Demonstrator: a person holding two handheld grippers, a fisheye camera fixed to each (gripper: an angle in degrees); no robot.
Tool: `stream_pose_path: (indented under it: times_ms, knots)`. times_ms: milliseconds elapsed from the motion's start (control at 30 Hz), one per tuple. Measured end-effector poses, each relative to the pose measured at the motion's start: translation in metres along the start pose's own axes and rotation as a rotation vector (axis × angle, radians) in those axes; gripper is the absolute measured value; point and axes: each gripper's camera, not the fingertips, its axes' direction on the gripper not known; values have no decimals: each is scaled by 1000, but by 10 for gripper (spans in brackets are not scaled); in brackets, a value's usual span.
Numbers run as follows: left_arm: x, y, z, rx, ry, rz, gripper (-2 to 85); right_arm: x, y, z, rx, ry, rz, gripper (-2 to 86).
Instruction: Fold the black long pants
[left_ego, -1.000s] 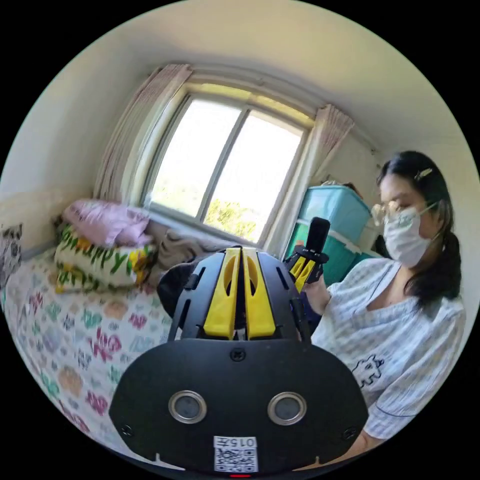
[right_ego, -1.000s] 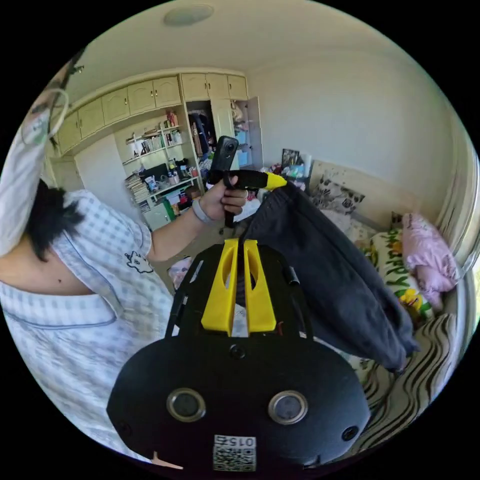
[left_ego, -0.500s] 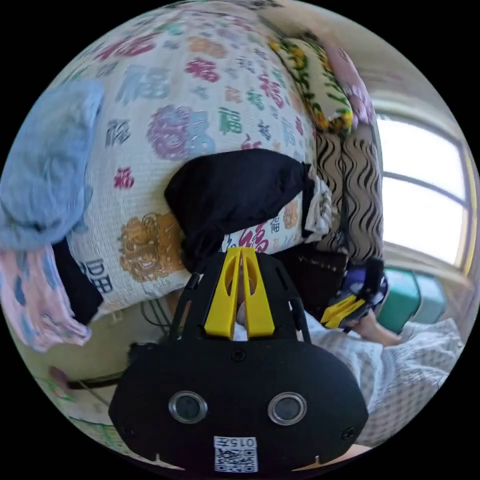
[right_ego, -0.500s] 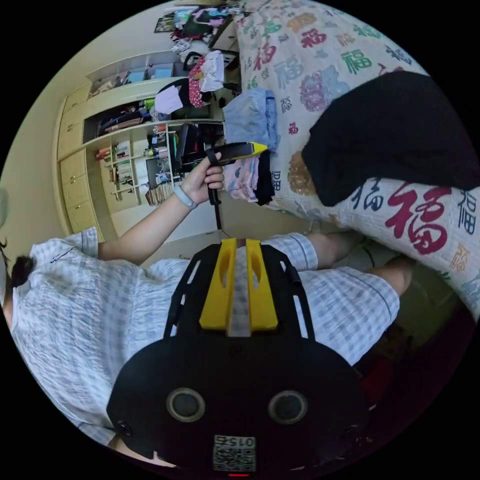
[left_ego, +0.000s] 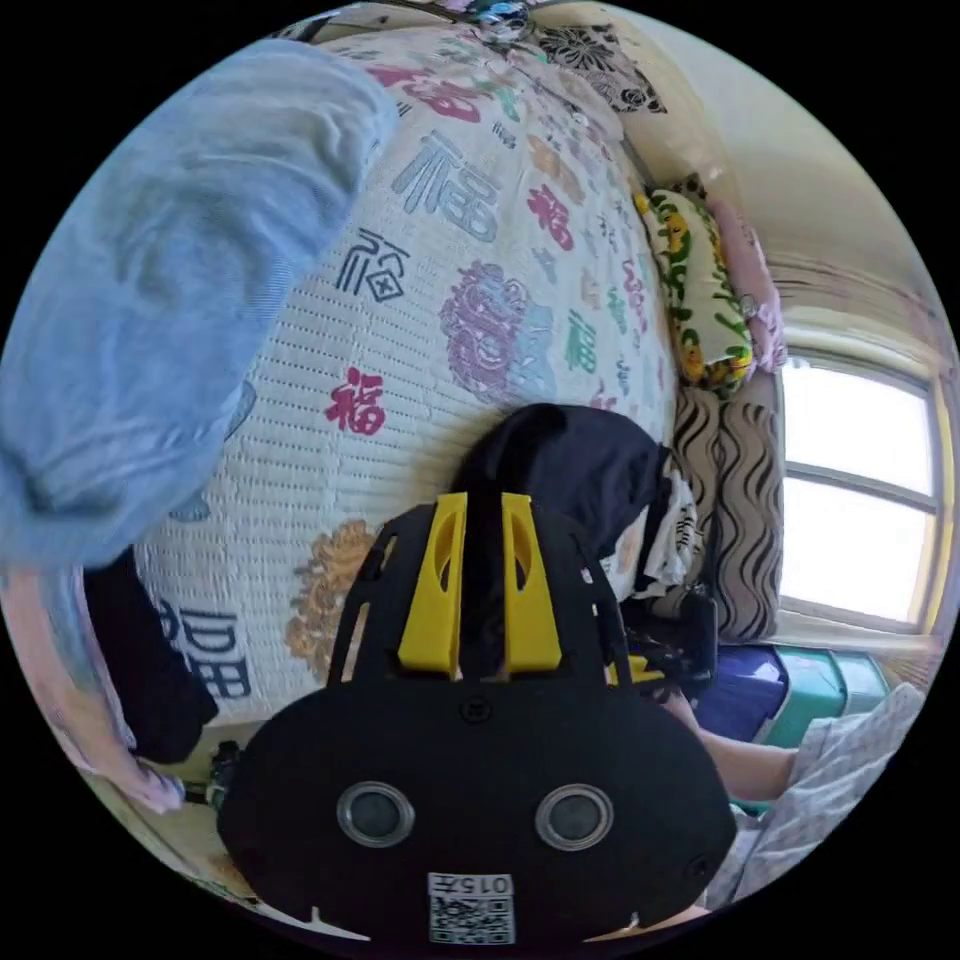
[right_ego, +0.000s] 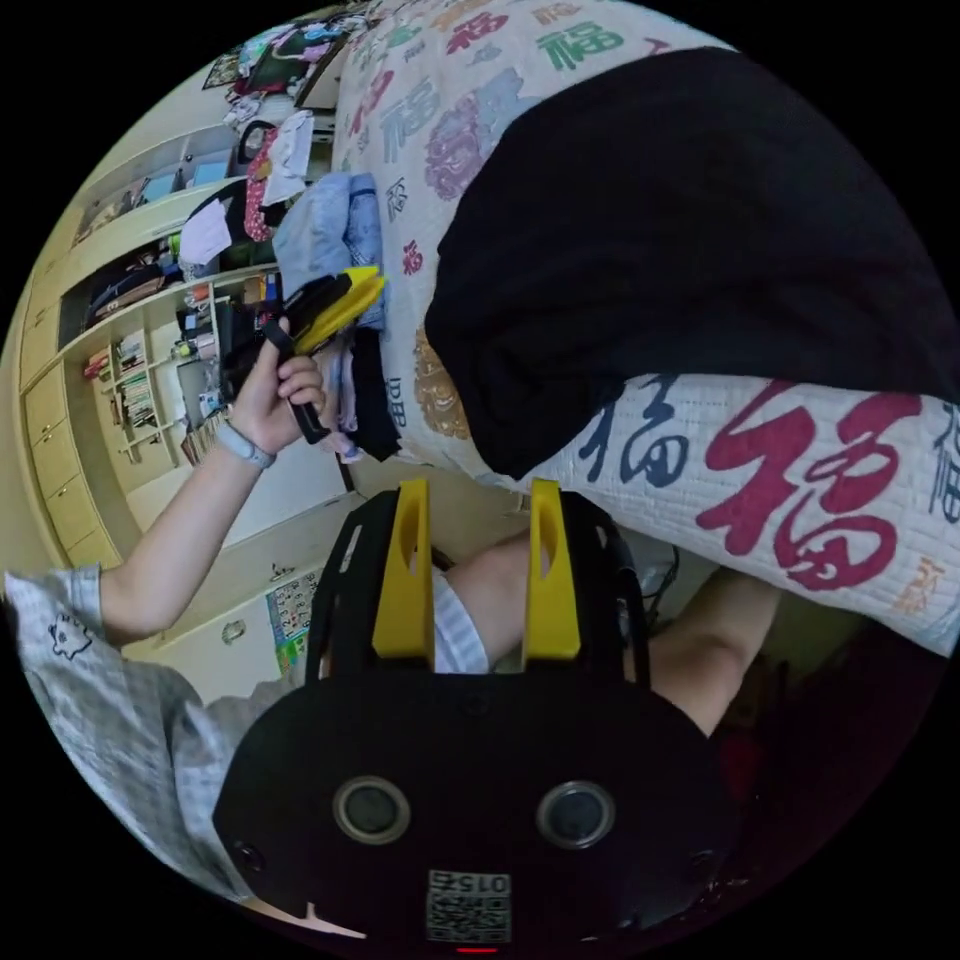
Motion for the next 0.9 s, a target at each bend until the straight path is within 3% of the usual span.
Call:
stream_pose_path:
  times_ms: [67, 133, 267, 333, 433, 567, 767, 900]
  knots:
    - [-9, -19, 30, -53, 48, -5, 64, 14, -24, 21, -30, -16, 46, 140]
    - [-16, -35, 57, -99, 87, -27, 71, 46, -45, 35, 19, -199, 209, 133]
    - [-18, -62, 102, -177, 105, -7, 8, 79, -66, 41, 82, -316, 326, 97]
    - [-18, -72, 101, -118, 171, 8, -1, 90, -84, 41, 64, -353, 354, 54]
    - [-30, -87, 67, 116, 292, -3, -7, 84, -106, 26, 113, -402, 300, 11]
    - [-43, -114, 40, 245, 161, 60, -8, 56, -132, 16, 110, -397, 159, 1]
    - [-83, -126, 59, 405, 107, -160, -9, 46, -165, 5, 172, -530, 131, 0]
    - [-101, -119, 57, 615, 67, -201, -8, 64, -174, -20, 191, -449, 147, 1]
